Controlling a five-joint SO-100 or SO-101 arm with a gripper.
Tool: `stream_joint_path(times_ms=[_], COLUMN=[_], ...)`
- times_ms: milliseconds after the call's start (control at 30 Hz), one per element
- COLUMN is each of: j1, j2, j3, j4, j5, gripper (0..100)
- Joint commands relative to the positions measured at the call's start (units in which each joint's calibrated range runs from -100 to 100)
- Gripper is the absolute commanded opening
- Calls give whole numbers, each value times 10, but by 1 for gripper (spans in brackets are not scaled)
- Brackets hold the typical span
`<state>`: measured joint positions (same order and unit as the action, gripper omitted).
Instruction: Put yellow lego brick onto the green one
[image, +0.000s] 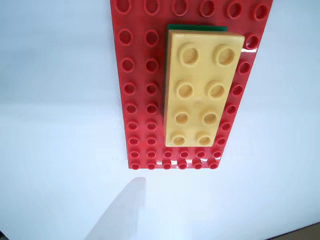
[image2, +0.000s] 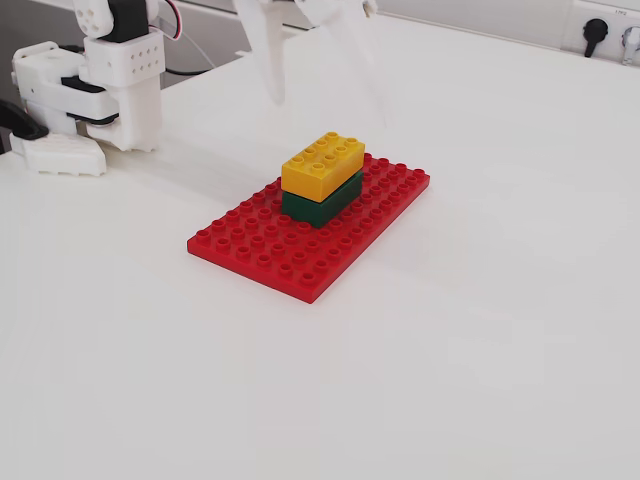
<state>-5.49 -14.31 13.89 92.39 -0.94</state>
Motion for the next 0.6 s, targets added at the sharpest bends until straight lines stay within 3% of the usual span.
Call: stream_joint_path(times_ms=[0,133,367,567], j1=[-3,20,24,3], j2=[-80,-177,-373,-568], j3=[-40,-3,181,368], j4=[61,45,-51,-93], j5=[-3,-4,-10,-10], gripper=[37,34,3,2])
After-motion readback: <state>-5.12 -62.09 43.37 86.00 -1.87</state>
